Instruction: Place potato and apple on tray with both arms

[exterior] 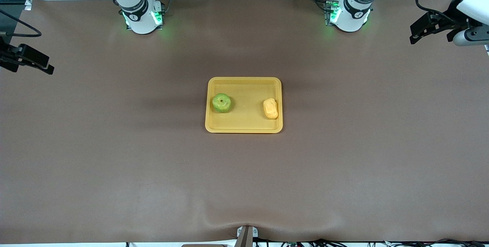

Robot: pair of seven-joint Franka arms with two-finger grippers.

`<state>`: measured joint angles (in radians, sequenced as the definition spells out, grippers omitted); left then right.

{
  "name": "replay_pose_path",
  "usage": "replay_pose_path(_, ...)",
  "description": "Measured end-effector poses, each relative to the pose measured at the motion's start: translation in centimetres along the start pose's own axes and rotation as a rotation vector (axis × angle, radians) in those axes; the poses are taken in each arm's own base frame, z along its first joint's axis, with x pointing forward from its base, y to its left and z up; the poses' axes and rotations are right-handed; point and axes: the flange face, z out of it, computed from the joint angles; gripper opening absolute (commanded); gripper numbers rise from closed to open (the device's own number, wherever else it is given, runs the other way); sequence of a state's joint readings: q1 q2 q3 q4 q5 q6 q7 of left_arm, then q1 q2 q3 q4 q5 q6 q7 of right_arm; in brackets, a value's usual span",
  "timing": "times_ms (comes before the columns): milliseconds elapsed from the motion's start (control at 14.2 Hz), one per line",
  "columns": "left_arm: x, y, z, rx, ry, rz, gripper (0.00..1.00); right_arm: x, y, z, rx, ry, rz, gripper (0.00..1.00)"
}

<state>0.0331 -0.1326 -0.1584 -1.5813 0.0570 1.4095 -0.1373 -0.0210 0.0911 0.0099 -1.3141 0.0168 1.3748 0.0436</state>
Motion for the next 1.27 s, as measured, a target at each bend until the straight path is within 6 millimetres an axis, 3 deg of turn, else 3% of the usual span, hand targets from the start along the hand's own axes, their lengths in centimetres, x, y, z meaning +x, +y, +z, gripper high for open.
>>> replay_pose_path(422, -0.1, -0.2, -0.2, -0.001, 0.005, -0.004, 1.00, -2.3, 1.1, 0.5, -0.015, 0.043, -0.130, 1.00)
replay_pose_path(633, -0.1, -0.3, -0.3, -0.001, 0.006, -0.005, 1.00, -2.2, 1.5, 0.8, -0.025, 0.046, -0.187, 1.00)
replay_pose_path(1267, 0.1, -1.4, 0.0, -0.035, -0.001, 0.070, 1.00, -2.4, 2.4, 1.0, -0.014, 0.031, -0.126, 1.00)
